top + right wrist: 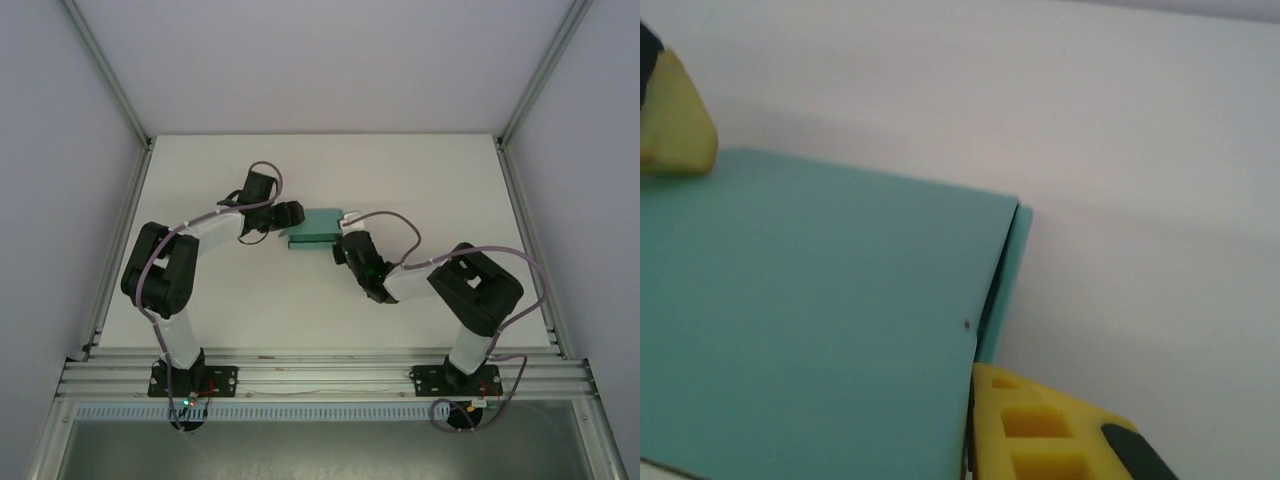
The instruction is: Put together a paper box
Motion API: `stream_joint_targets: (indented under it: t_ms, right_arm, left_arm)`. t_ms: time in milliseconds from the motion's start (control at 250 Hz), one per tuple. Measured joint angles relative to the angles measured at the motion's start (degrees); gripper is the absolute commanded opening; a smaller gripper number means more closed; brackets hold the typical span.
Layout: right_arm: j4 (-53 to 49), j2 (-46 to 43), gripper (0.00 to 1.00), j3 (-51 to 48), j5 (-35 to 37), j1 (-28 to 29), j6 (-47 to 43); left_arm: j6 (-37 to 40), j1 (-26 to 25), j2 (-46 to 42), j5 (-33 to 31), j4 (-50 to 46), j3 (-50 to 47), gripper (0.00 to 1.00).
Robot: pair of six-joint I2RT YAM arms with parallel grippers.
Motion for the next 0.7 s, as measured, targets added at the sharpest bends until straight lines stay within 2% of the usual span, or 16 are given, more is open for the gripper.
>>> stream_joint_targets:
  t_ms: [80, 120, 172, 272, 464, 544, 700]
  right_arm:
    - [-1.2, -0.2, 0.4, -1.8, -1.1, 0.2, -0.3]
    - [-1.1, -0.8, 0.51, -2.8, -1.2, 0.3, 0.0]
    - [-2.0, -2.6, 0.6, -3.8, -1.9, 0.2, -0.7]
    - [-6.1, -7.2, 0.68, -5.4, -3.7, 0.2, -0.7]
    - [-13.6, -16.4, 0.84, -7.0, -9.7, 0.3, 0.4]
    - [-15.1, -18.2, 1.0, -7.0, -11.5, 0.3, 1.5]
    - [-19.8, -18.5, 1.0, -3.9, -11.5, -1.7, 7.6]
  left_arm:
    - [-0.4, 0.0, 0.0, 1.1, 2.6, -1.9, 0.58]
    - [-0.5, 0.0, 0.2, 1.7, 3.5, -2.4, 0.58]
    - [-0.5, 0.0, 0.6, 2.1, 4.8, -2.6, 0.57]
    - [-0.5, 0.0, 1.5, 2.9, 6.8, -2.9, 0.57]
    - [-0.5, 1.1, 3.3, 6.2, 10.7, -4.4, 0.49]
    - [-0.5, 1.7, 3.4, 6.8, 12.0, -4.7, 0.44]
    - [-1.6, 3.0, 4.6, 9.7, 16.2, -5.8, 0.38]
